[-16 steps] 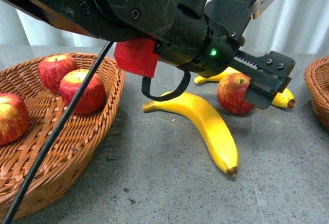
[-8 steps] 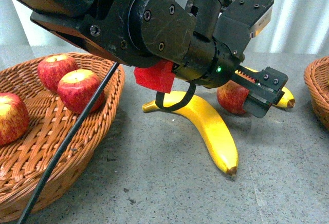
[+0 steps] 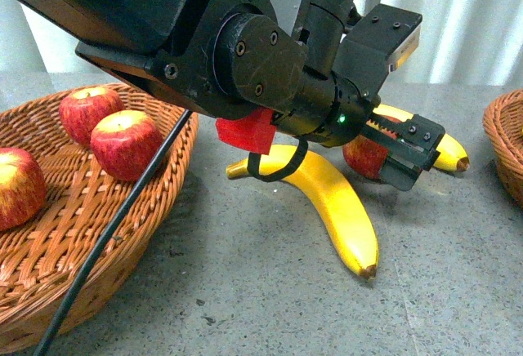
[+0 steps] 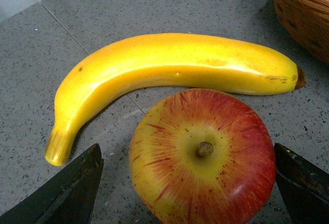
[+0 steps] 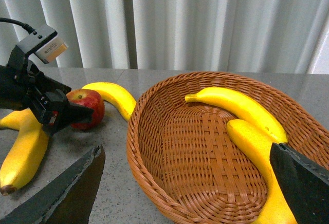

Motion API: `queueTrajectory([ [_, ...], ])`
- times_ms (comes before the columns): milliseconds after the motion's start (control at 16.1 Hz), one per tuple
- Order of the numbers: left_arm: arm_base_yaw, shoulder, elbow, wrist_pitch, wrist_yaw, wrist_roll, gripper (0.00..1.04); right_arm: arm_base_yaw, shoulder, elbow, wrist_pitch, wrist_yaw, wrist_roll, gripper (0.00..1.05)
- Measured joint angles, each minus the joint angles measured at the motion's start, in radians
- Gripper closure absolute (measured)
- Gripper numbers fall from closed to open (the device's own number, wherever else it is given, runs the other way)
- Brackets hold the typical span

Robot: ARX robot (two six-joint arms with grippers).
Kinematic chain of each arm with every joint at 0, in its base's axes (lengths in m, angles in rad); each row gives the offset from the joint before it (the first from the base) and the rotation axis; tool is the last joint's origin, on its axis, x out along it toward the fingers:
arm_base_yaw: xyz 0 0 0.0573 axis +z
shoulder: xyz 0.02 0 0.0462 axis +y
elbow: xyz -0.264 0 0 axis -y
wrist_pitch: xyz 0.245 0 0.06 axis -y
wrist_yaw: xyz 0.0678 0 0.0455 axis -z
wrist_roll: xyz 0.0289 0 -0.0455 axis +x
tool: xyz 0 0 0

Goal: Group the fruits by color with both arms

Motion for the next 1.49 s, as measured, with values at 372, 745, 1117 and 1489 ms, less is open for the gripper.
queueTrajectory([
  [372,-0.003,0.027,0.028,-0.005,0.024,-0.043,0.27,0.000,0.000,0.000,0.000,0.000,0.000,0.07],
  [745,-0.019,-0.045,0.028,-0.069,-0.053,-0.035,0.37,0.000,0.000,0.000,0.000,0.000,0.000,0.07],
  [1117,-0.004,-0.415,-0.110,0.001,-0.344,-0.070,0.38,0.000,0.000,0.000,0.000,0.000,0.000,0.07],
  [1489,0.119,-0.772,-0.486,-0.002,-0.578,-0.277,0.38,0.000,0.000,0.000,0.000,0.000,0.000,0.07],
])
